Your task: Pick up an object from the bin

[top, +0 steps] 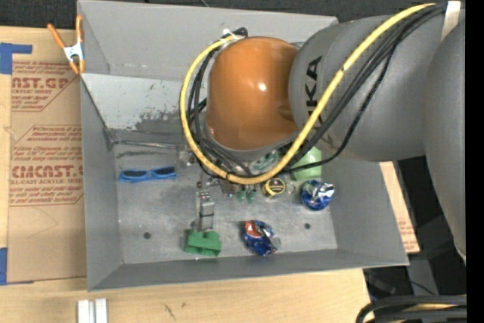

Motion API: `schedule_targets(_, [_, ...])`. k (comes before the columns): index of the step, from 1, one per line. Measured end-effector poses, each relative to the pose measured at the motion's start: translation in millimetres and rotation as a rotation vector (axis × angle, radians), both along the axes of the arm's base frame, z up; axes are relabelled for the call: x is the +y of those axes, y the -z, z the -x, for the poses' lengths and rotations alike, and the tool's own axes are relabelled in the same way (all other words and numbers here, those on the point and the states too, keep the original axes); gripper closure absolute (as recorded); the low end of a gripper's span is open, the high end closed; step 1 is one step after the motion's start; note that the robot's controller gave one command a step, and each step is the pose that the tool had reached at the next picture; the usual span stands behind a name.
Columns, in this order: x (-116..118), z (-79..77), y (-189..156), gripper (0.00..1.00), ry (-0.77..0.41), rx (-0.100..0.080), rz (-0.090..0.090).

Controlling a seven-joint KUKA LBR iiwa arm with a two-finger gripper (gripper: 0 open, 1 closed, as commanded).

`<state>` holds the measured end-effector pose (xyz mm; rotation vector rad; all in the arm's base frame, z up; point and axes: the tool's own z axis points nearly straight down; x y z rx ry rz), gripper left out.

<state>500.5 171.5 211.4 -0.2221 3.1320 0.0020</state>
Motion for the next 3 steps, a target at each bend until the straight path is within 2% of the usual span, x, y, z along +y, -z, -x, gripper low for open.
schedule_targets(1, [-41,15.0,143,0.0,-0.082,-0.007,0.0])
schedule_targets(2, [-39,16.3,141,1.0,-0.084,0.0,-0.001])
schedule_targets(3, [-61,-14.0,4,1.0,-0.094,-0.009,0.0])
